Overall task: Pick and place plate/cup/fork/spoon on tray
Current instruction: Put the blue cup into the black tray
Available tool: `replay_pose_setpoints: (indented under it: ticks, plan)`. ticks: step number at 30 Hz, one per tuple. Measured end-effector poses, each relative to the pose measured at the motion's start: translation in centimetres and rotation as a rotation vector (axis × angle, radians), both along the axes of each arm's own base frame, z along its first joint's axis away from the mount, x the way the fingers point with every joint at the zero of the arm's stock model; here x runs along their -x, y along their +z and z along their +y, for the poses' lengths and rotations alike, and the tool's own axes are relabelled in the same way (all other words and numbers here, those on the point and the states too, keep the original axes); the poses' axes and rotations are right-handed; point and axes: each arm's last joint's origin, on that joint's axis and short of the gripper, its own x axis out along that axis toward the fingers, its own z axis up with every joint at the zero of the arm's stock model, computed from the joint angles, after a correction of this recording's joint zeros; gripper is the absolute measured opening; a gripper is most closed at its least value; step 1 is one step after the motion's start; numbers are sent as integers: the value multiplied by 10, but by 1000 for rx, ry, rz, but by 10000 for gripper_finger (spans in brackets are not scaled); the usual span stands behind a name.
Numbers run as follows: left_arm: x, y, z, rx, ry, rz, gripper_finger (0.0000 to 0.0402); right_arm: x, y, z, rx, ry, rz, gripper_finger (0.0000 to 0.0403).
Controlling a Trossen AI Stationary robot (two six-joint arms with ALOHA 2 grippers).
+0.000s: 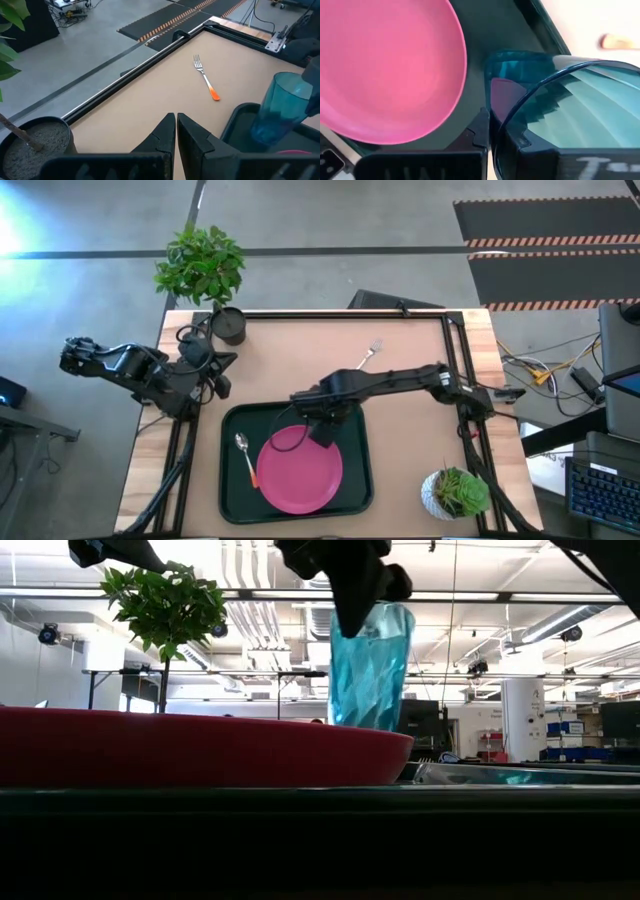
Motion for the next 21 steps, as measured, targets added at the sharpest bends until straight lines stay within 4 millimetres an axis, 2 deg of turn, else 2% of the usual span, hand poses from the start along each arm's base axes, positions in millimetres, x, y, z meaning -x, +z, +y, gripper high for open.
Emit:
replay_pose_setpoints:
  ticks: [21]
  plan:
    - [0,0,-1,-11,-42,29,0,-1,-5,1,9,-11,7,8]
